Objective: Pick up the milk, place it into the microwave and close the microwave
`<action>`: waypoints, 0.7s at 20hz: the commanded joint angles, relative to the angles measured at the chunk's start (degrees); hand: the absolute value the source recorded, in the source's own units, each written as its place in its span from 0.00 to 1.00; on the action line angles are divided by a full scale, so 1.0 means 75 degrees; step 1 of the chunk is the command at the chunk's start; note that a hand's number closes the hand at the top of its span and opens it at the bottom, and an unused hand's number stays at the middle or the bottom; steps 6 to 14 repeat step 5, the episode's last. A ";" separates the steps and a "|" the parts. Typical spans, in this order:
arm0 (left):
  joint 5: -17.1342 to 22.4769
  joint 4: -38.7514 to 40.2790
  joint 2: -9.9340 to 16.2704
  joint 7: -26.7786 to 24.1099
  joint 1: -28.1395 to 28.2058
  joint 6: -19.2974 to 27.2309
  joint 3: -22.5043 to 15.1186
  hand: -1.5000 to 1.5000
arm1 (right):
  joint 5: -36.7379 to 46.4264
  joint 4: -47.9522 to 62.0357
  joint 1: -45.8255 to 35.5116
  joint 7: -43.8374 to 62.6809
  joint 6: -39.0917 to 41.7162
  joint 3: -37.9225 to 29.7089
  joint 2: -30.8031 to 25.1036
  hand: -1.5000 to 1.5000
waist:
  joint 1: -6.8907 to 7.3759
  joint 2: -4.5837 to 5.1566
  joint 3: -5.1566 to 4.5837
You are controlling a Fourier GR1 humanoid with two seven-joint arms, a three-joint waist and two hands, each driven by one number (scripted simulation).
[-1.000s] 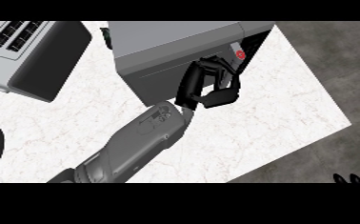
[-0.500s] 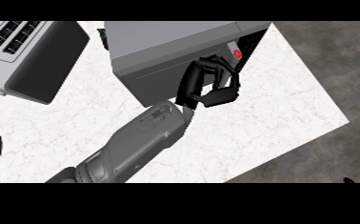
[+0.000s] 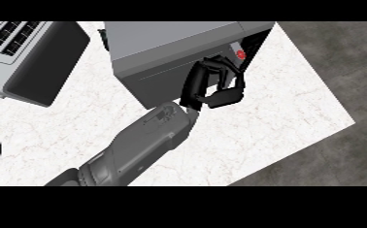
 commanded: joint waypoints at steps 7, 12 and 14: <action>0.0291 0.0716 -0.0008 0.0054 -0.0682 -0.0217 0.0205 1.00 | -0.0192 -0.0234 0.0185 0.0049 0.0274 -0.0057 -0.0237 0.00 | -0.0139 0.0090 0.0006; 0.0291 0.0716 -0.0008 0.0054 -0.0682 -0.0217 0.0205 1.00 | -0.0192 -0.0234 0.0185 0.0049 0.0274 -0.0057 -0.0237 0.00 | -0.0139 0.0090 0.0006; 0.0291 0.0716 -0.0008 0.0054 -0.0682 -0.0217 0.0205 1.00 | -0.0192 -0.0234 0.0185 0.0049 0.0274 -0.0057 -0.0237 0.00 | -0.0139 0.0090 0.0006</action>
